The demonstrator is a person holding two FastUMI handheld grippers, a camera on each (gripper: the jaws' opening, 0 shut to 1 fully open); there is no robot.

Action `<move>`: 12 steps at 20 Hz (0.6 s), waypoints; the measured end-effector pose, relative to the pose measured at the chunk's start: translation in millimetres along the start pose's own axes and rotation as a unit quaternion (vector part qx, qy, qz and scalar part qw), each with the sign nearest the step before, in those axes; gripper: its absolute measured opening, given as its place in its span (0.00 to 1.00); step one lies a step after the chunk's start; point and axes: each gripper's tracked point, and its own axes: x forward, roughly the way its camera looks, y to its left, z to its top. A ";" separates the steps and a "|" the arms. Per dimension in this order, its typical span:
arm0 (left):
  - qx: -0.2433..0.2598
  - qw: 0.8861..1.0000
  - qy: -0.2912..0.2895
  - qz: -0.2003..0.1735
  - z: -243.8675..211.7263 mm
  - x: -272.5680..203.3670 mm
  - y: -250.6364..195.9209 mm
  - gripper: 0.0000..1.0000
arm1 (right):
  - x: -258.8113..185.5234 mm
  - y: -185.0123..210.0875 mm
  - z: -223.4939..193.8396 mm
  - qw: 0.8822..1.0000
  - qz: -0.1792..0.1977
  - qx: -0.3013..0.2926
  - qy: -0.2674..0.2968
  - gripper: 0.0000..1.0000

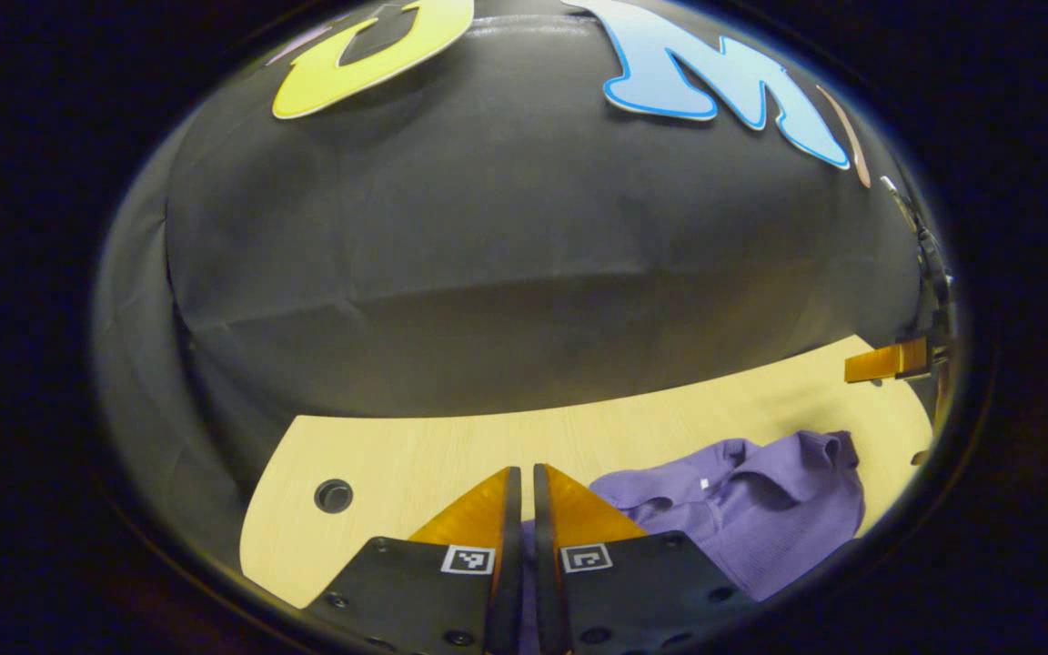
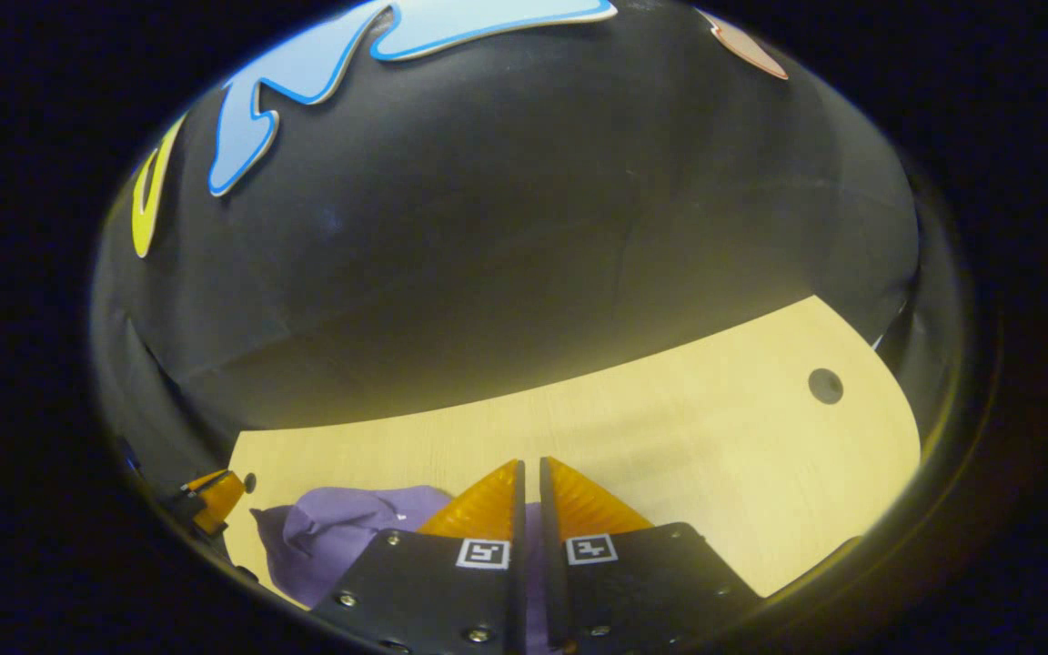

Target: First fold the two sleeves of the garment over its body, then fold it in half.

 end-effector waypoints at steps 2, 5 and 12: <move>-0.003 1.000 -0.007 -0.001 8.7 -9.7 -4.0 0.14 | -14.4 1.9 5.3 1.000 0.003 -0.019 -0.011 0.09; -0.011 1.000 -0.021 -0.006 25.7 -32.2 -9.2 0.12 | -39.2 14.4 18.2 0.998 0.010 -0.051 -0.032 0.09; -0.046 0.997 -0.070 -0.004 74.2 -108.3 -16.1 0.12 | -117.4 50.9 33.0 0.990 0.039 -0.108 -0.084 0.09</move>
